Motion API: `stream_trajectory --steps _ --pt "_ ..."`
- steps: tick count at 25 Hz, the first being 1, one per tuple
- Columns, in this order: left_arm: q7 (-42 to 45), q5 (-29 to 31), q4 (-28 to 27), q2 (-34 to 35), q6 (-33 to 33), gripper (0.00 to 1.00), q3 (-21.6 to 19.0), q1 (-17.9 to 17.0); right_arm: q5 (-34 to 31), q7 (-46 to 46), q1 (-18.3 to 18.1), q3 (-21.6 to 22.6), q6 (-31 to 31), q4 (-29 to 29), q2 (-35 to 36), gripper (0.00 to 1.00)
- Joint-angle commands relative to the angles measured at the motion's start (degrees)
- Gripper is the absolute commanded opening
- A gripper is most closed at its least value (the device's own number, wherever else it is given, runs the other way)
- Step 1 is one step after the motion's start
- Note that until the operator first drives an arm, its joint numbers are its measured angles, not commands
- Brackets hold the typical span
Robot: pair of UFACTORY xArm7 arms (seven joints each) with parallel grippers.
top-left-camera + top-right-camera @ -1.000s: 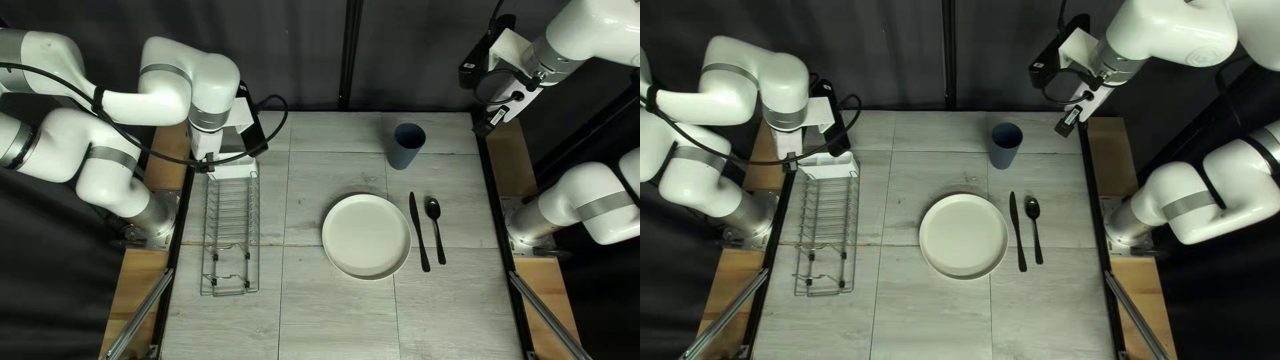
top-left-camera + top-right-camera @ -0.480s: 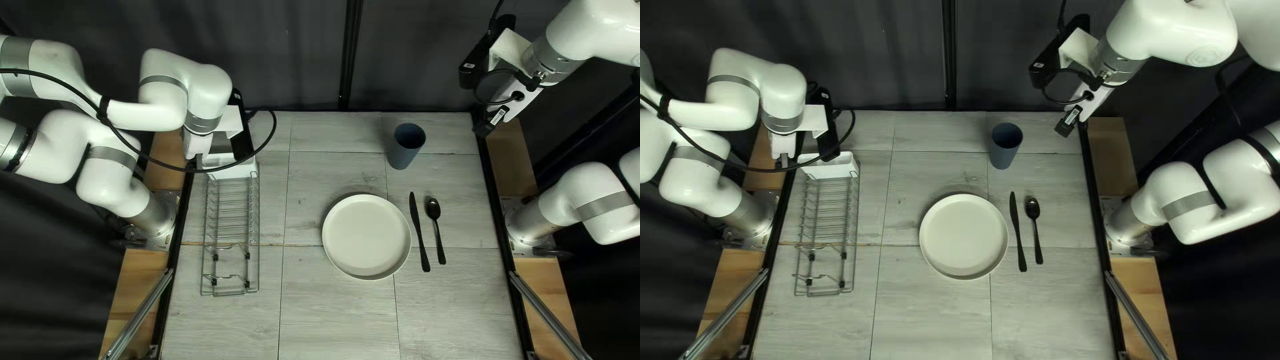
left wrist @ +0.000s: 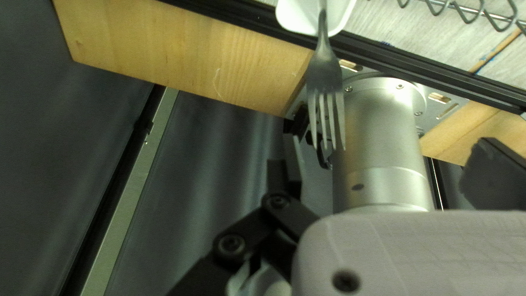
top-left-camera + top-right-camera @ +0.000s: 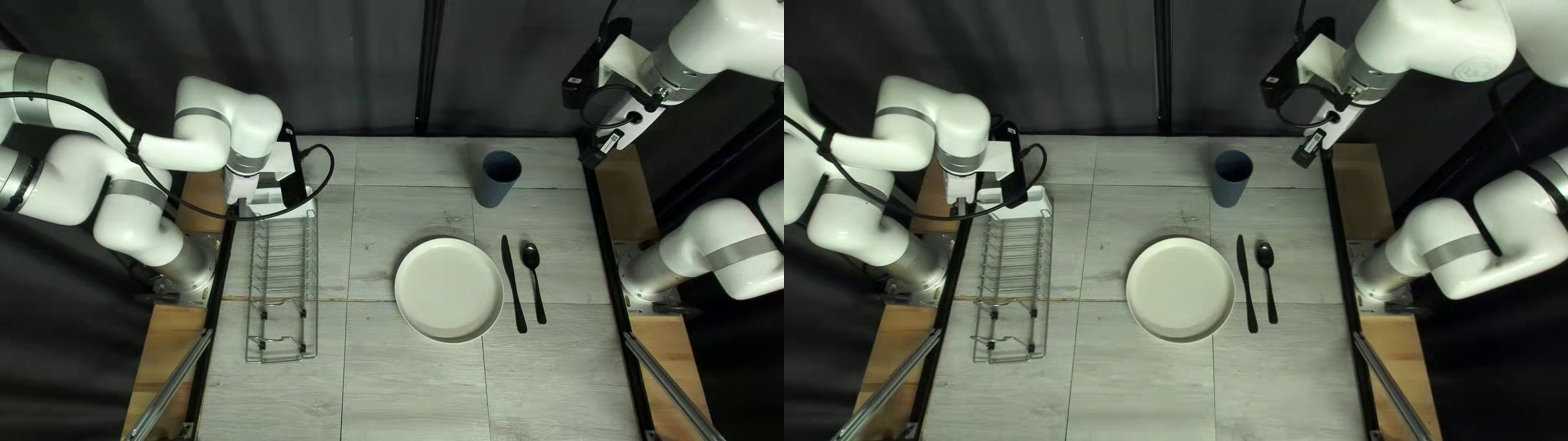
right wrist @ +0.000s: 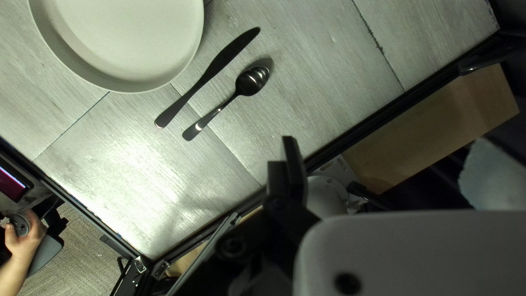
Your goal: Pick up and place plate onto table. Place down one fork to the left of the plate. Place spoon and knife to the right of the plate. Place cup above the knife and spoon
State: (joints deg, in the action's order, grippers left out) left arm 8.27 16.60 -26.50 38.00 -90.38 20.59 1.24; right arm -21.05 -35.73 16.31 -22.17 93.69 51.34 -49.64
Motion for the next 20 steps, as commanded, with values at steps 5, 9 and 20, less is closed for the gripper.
stream_trajectory --steps 5,9,20 --pt "0.11 0.96 2.92 -1.50 3.11 1.00 1.65 0.89 0.00 0.00 0.00 0.00 0.00 0.00 0.00 1.00" --pt "0.05 1.36 3.19 -1.64 3.03 1.00 2.05 1.36 0.00 0.00 0.00 0.00 0.00 0.00 0.00 1.00" --pt "-0.66 1.51 3.28 -1.73 3.09 0.00 2.44 1.38 0.00 0.00 0.00 0.00 0.00 0.00 0.00 1.00"
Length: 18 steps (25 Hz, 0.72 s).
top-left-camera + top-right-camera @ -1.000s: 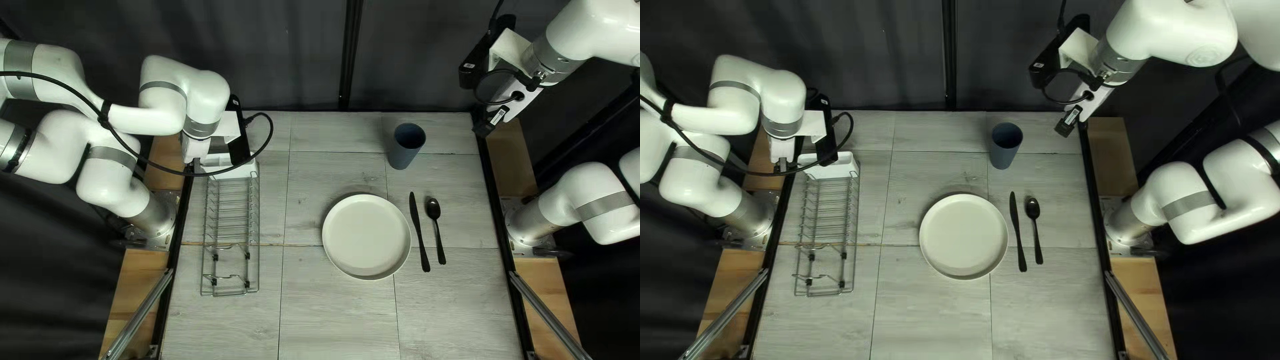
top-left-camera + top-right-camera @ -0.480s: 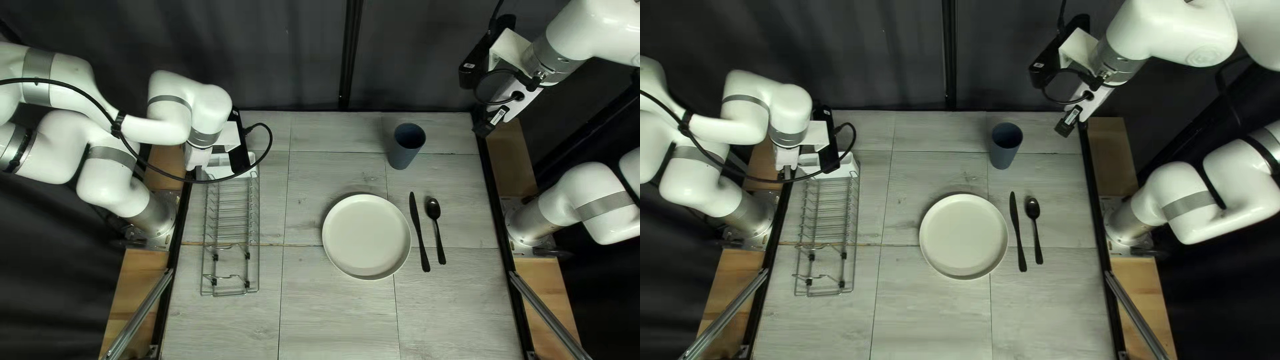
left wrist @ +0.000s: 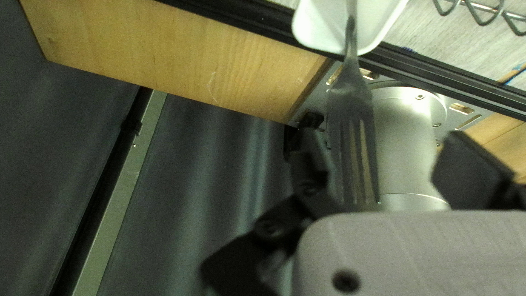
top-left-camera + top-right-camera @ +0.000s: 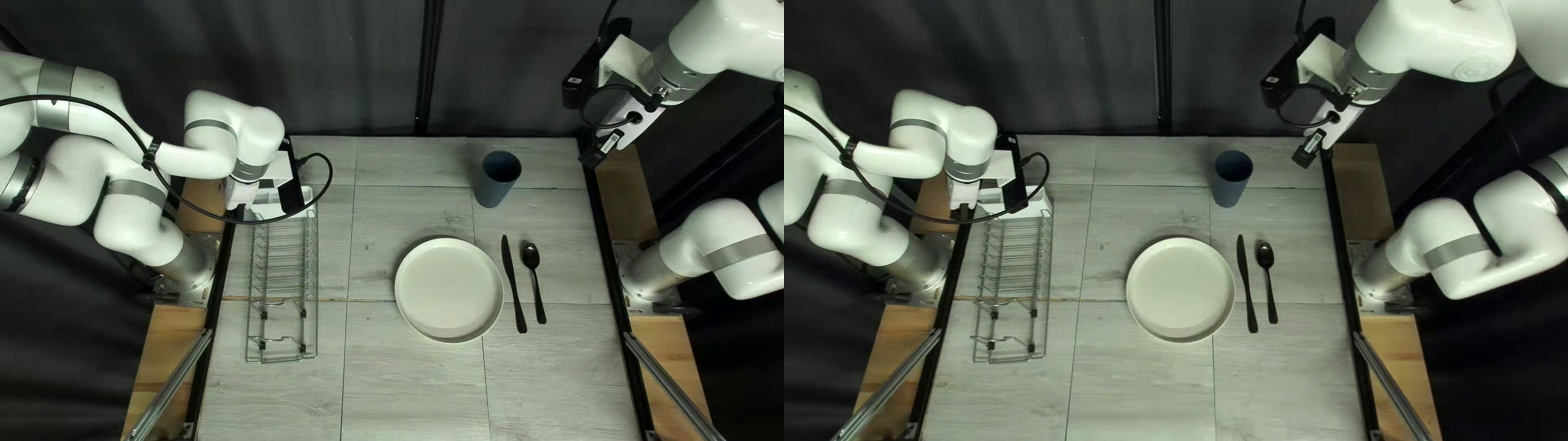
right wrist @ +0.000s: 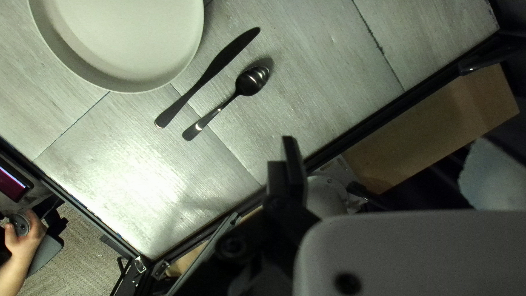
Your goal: Pick up and place plate onto table. Place down one fork to the left of the plate. Place spoon and knife to the right of the plate. Place cup above the knife and spoon
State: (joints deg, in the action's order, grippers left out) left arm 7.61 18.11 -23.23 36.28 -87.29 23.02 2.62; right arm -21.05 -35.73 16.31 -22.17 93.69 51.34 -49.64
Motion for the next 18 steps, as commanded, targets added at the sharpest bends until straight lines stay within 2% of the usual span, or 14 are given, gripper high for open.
stream_trajectory --steps 1,7,18 --pt "0.00 0.00 0.00 0.00 0.00 0.00 0.00 0.00 0.00 0.00 0.00 0.00 0.00 0.00 0.00 1.00" --pt "0.44 -0.51 0.13 0.01 0.21 0.00 0.53 0.49 0.00 0.00 0.00 0.00 0.00 0.00 0.00 1.00" --pt "3.99 -4.83 -6.62 4.18 -9.89 0.00 -6.23 -1.85 0.00 0.00 0.00 0.00 0.00 0.00 0.00 1.00"
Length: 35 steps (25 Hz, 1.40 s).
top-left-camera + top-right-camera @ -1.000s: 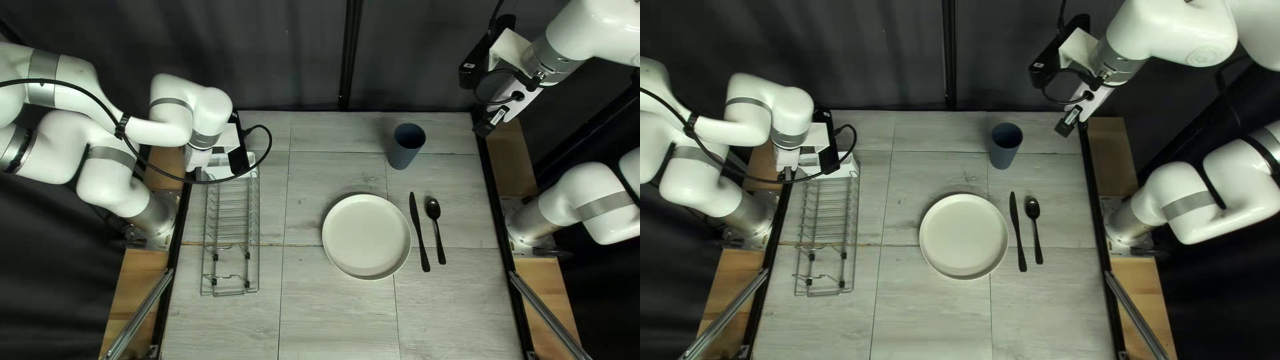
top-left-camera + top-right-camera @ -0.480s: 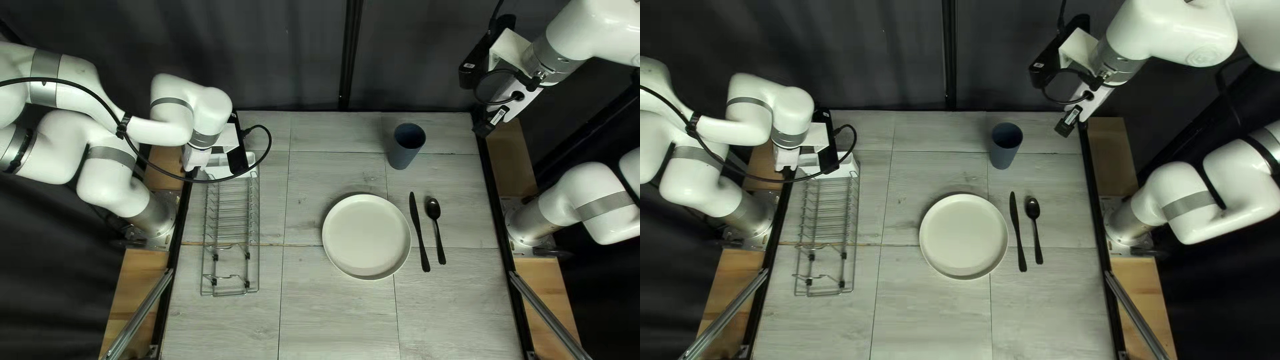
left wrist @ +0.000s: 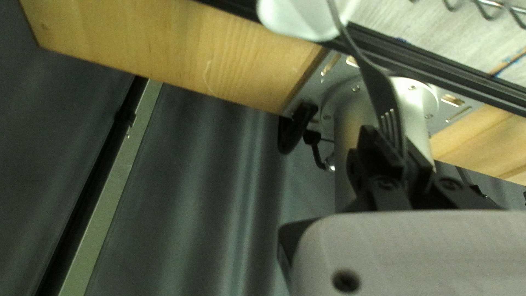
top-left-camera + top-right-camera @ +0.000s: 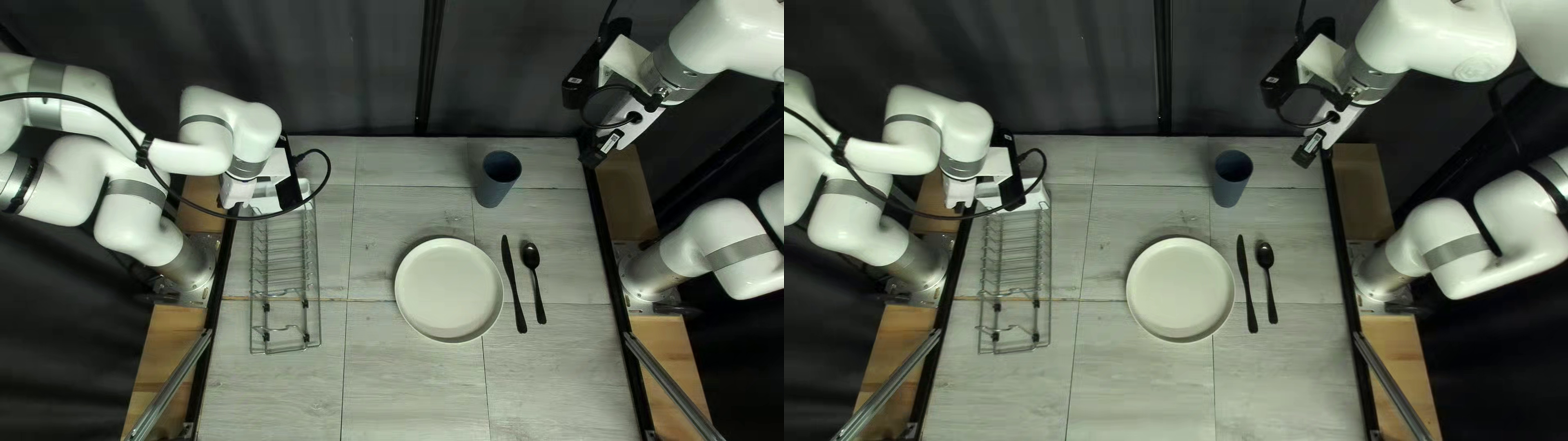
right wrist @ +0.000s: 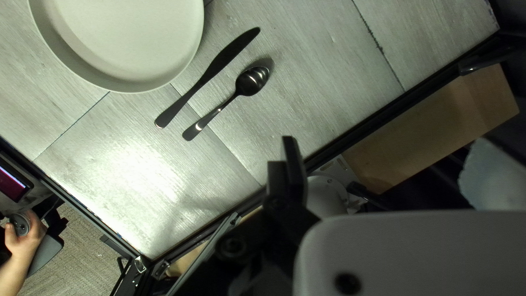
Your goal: Pick up and place plate onto table. Place down one fork to the left of the plate. Place spoon and knife to the right of the plate. Place cup above the knife and spoon
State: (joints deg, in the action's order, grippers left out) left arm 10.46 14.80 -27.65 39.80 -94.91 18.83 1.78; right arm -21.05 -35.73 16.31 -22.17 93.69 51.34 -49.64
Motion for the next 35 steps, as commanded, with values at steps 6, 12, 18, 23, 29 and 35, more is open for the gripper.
stream_trajectory --steps 6,12,18,23,29,35 --pt "2.52 -3.65 -6.90 2.14 -7.32 0.00 -5.37 -2.26 0.00 0.00 0.00 0.00 0.00 0.00 0.00 1.00" --pt "3.43 -5.32 -14.00 4.71 -13.71 0.00 -8.94 -3.19 0.00 0.00 0.00 0.00 0.00 0.00 0.00 1.00" --pt "4.74 -6.98 -18.22 2.62 -10.86 0.00 -12.89 -5.62 0.00 0.00 0.00 0.00 0.00 0.00 0.00 1.00" --pt "6.66 -6.82 -24.15 -5.00 -6.26 0.00 -17.39 -7.94 0.00 0.00 0.00 0.00 0.00 0.00 0.00 1.00" --pt "5.60 -4.24 -28.74 -10.73 -1.56 0.00 -19.82 -9.43 0.00 0.00 0.00 0.00 0.00 0.00 0.00 1.00" --pt "4.24 -0.88 -32.98 -16.05 4.88 0.00 -22.30 -11.10 0.00 0.00 0.00 0.00 0.00 0.00 0.00 1.00"
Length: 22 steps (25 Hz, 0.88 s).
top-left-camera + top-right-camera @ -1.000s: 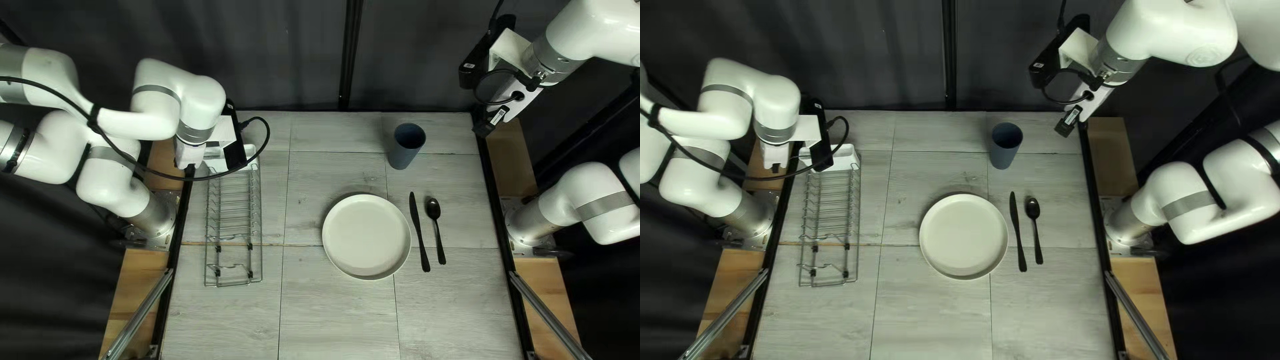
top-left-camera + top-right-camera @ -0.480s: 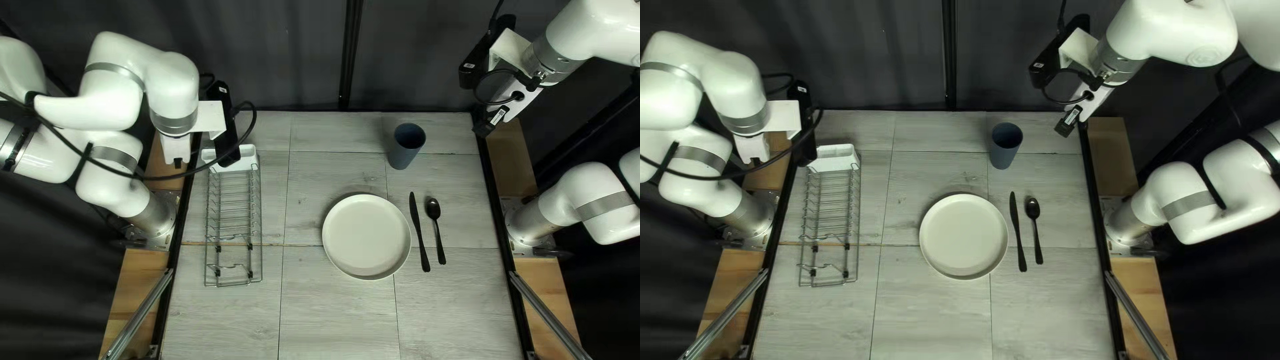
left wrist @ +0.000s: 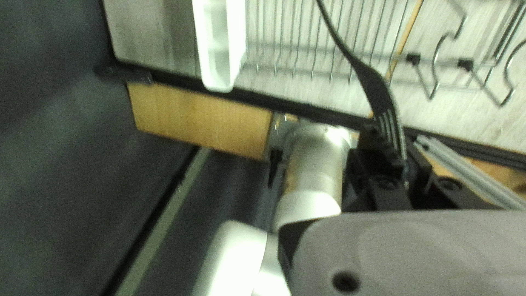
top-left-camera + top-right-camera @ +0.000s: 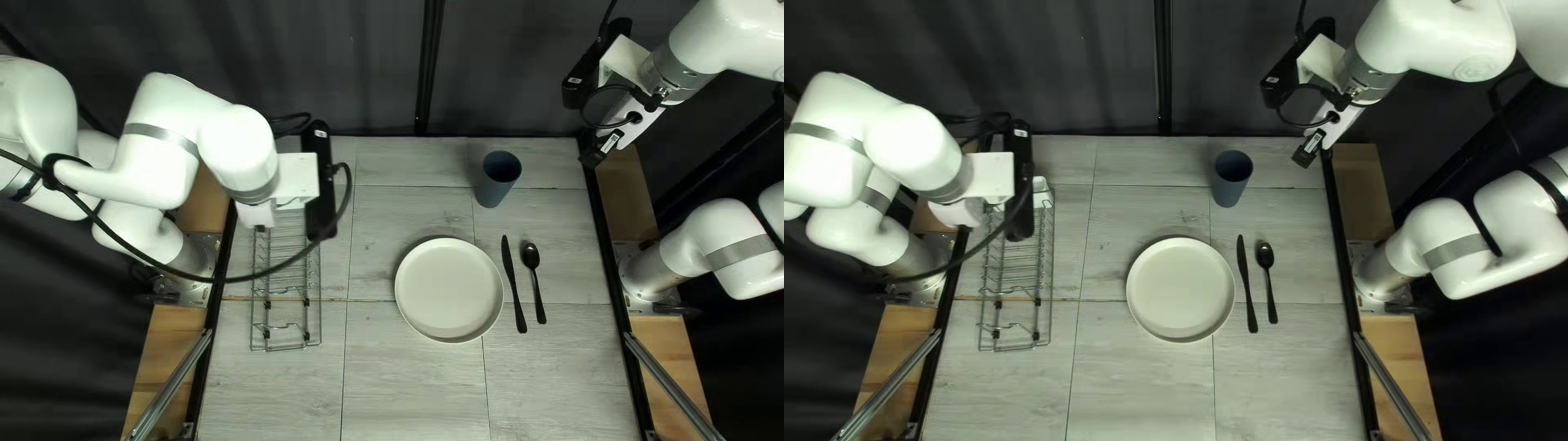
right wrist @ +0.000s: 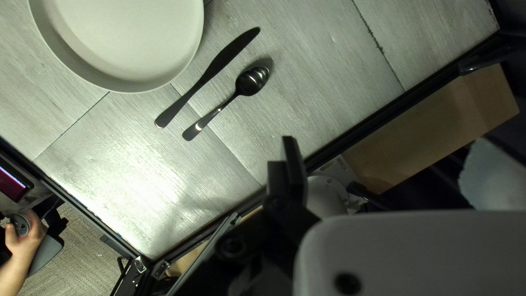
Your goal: Pick up and place plate onto table. Place down one fork to the left of the plate. Place spoon and knife to the right of the plate. Place cup above the knife and spoon
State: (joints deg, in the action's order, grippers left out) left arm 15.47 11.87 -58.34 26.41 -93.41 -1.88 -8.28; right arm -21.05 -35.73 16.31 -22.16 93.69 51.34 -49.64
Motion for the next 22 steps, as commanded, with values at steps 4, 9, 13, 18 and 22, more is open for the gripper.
stream_trajectory --steps 4,9,13,18,22 --pt "-0.29 7.64 -2.25 -5.08 9.21 0.00 -4.74 -2.35 0.00 0.00 0.00 0.00 0.00 0.00 0.00 1.00" --pt "0.67 17.78 3.63 -3.88 15.55 0.00 -9.32 -4.25 0.00 0.00 0.00 0.00 0.00 0.00 0.00 1.00" --pt "0.83 19.91 5.17 -3.72 17.30 0.00 -10.06 -4.65 0.00 0.00 0.00 0.00 0.00 0.00 0.00 1.00" --pt "0.83 19.91 5.17 -3.72 17.30 0.00 -10.06 -4.65 0.00 0.00 0.00 0.00 0.00 0.00 0.00 1.00" --pt "0.83 19.91 5.17 -3.72 17.30 0.00 -10.06 -4.65 0.00 0.00 0.00 0.00 0.00 0.00 0.00 1.00"
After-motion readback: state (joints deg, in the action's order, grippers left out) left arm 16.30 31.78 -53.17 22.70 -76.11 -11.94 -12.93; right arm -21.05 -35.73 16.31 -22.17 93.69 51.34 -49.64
